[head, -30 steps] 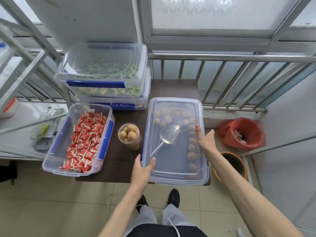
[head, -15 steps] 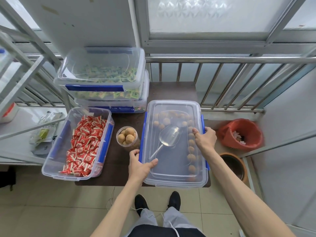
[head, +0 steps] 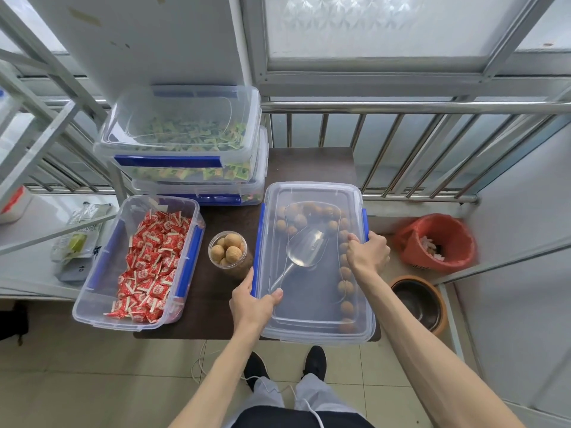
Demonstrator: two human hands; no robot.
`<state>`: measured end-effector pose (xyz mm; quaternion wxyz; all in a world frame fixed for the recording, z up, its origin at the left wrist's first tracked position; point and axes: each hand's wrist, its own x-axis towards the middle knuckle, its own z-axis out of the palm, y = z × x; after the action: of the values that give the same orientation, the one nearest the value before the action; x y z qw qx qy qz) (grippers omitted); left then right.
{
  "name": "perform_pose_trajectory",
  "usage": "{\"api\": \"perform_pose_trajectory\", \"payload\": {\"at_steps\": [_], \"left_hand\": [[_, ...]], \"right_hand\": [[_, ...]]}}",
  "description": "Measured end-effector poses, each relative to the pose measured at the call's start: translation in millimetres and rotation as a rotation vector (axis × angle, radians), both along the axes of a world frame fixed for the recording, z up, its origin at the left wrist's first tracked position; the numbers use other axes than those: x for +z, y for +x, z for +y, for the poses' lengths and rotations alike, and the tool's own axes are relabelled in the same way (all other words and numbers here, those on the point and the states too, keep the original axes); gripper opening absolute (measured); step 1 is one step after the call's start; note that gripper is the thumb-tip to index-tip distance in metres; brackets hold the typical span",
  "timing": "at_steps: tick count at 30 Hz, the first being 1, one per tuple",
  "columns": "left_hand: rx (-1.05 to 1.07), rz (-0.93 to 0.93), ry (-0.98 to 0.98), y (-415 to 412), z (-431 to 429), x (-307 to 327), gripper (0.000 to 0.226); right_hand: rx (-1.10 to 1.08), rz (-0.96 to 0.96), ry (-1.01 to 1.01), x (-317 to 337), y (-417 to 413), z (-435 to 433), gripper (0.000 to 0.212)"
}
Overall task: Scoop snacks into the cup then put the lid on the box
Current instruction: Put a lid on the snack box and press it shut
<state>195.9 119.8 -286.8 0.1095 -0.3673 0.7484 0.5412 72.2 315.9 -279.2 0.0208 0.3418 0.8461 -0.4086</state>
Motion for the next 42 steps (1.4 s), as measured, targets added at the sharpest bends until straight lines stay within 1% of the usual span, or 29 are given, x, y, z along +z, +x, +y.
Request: {"api": "perform_pose_trajectory", "payload": {"at_steps": [2, 4, 6, 8, 11, 15, 18, 20, 23, 25, 27, 29, 31, 33, 36, 38, 42], "left_hand": [[-0.070, -0.011, -0.033, -3, -7, 3, 0.078], [-0.075, -0.035, -0.013, -11, -15, 7, 0.068], [0.002, -0.055, 0.077, -22, -19, 11, 0.049], [0.017, -0.062, 0.136, -31, -17, 12, 0.044], [-0.032, -0.018, 0.100, -34, -7, 13, 0.038], [0.025, 0.030, 0.026, -30, -2, 11, 0.027], [0.055, 0.025, -0.025, -32, 1, 9, 0.020], [0.071, 0.027, -0.049, -34, 3, 10, 0.022], [0.051, 0.019, -0.044, -35, 1, 9, 0.024], [0.013, 0.012, -0.026, -34, -1, 7, 0.027], [0.000, -0.001, -0.030, -35, -1, 4, 0.037], [-0.009, -0.021, -0.055, -35, -1, -1, 0.044], [-0.025, -0.031, -0.088, -37, 0, -2, 0.042], [-0.022, -0.042, -0.136, -40, 1, 0, 0.039], [0.000, -0.065, -0.190, -44, 4, 1, 0.035], [0.004, -0.072, -0.186, -44, 6, 1, 0.036], [0.006, -0.063, -0.184, -42, 7, -2, 0.038]], "right_hand": [[0.084, 0.055, -0.086, 4, 4, 10, 0.028], [0.209, 0.111, -0.249, 4, 12, 27, 0.020], [0.231, 0.075, -0.413, 1, 20, 43, 0.024], [0.205, 0.006, -0.456, -2, 23, 48, 0.027], [0.146, 0.004, -0.355, -4, 21, 38, 0.024], [0.056, 0.039, -0.151, 0, 20, 21, 0.018], [0.037, -0.023, -0.034, 4, 16, 14, 0.022], [0.032, -0.069, 0.024, 6, 13, 10, 0.024], [0.061, -0.079, 0.016, 4, 16, 12, 0.025], [0.139, -0.051, -0.076, 7, 23, 19, 0.024], [0.194, -0.017, -0.157, 12, 28, 22, 0.021], [0.148, -0.023, -0.120, 13, 26, 18, 0.017], [0.070, -0.048, -0.063, 13, 20, 10, 0.015], [0.034, -0.064, -0.048, 11, 18, 3, 0.012], [0.017, -0.093, 0.017, 10, 16, -2, 0.013], [0.019, -0.097, 0.054, 10, 16, -5, 0.014], [0.054, -0.086, 0.044, 14, 18, -3, 0.013]]}}
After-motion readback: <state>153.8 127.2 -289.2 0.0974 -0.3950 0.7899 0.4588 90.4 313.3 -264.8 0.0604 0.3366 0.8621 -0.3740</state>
